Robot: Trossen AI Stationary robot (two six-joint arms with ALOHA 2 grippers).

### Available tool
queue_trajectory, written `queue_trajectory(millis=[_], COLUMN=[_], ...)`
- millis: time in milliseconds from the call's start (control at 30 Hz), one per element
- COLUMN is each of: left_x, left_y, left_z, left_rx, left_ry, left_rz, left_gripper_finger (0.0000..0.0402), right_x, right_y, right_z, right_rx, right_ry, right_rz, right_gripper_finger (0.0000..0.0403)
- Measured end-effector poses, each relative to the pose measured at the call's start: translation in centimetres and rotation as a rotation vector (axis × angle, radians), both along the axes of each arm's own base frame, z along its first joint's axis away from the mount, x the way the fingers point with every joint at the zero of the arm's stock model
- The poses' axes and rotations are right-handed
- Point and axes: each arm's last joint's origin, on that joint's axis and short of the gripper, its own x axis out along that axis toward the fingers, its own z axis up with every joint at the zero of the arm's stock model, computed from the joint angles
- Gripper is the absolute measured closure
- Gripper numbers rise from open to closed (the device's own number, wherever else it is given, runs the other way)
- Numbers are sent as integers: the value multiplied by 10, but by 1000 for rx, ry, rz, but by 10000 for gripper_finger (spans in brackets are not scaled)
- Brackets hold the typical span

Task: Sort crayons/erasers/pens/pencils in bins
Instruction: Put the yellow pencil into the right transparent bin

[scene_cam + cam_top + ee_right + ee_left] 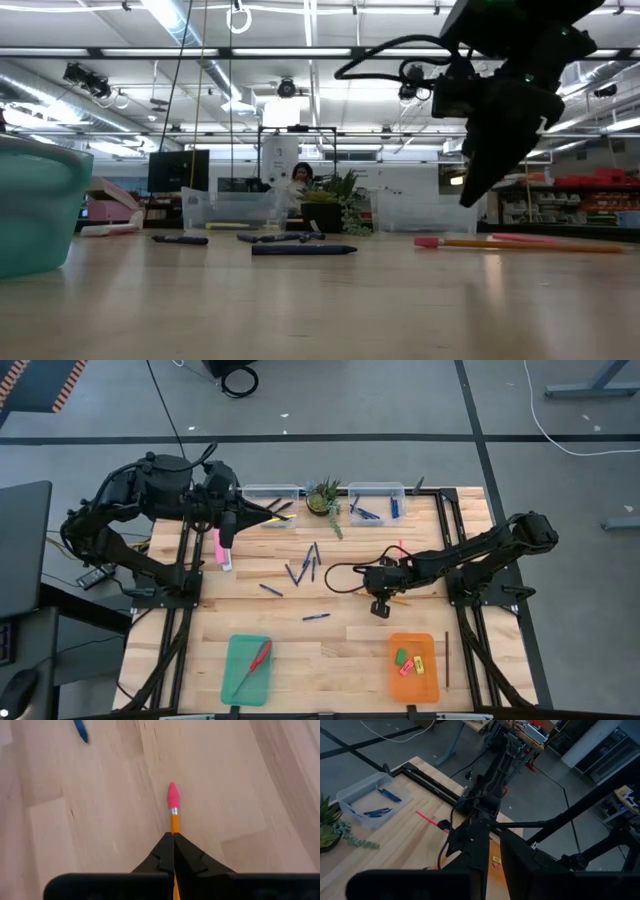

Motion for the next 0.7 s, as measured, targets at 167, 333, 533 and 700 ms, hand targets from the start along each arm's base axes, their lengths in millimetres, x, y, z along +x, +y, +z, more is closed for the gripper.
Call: queue_trajectory(millis=[167,333,533,700], left_x=[0,0,0,-3], left_y=[0,0,0,0], left_z=[0,0,1,4], left_rx=[0,-1,0,26], left_ry=[0,-1,-10,-33], left_rz=[0,-1,-1,-9], left_gripper_finger=[350,345,351,352], right_x=[-13,-7,14,52], right_y=[4,1,-12,-16], right_z=[-6,-3,6,2], right_rx=[-8,89,126,92], right_ry=[143,87,84,111], right_rz=[23,-51,-130,-39], right_gripper_finger=[371,308,272,270])
